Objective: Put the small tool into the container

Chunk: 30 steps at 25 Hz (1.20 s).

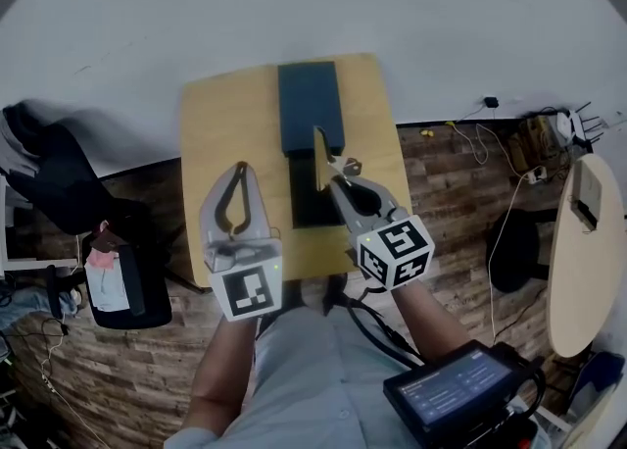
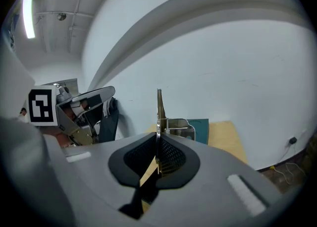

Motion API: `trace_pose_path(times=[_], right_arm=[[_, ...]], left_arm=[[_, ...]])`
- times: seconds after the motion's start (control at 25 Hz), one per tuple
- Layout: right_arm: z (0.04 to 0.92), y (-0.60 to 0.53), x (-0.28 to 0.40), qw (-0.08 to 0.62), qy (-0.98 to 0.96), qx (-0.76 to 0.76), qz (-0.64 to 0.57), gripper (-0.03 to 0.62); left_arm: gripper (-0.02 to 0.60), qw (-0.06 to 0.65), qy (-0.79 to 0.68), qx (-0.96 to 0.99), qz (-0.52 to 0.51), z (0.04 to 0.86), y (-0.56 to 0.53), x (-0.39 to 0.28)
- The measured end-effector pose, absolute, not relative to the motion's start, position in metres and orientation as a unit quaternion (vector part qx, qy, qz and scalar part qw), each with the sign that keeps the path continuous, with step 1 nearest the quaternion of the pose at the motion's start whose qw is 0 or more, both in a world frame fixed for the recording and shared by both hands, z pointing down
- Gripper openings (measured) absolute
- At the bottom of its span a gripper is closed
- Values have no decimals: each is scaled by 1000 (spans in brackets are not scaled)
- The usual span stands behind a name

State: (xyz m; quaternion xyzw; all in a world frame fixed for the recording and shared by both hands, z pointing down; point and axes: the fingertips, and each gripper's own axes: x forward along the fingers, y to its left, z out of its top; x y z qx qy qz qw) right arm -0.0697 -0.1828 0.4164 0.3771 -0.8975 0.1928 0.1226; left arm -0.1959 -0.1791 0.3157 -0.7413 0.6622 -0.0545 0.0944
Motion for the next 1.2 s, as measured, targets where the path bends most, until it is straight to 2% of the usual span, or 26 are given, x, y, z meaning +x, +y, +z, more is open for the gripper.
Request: trace_pose_path(times=[0.52,1.2], right_arm=[[502,-168,-81,163,-862,383,290,5],[562,-177,-81,171,-809,372,421,5]], left_arm=[[11,54,645,-758,-78,361,-191,-210],[11,27,640,-761,-102,394,-216,-215]])
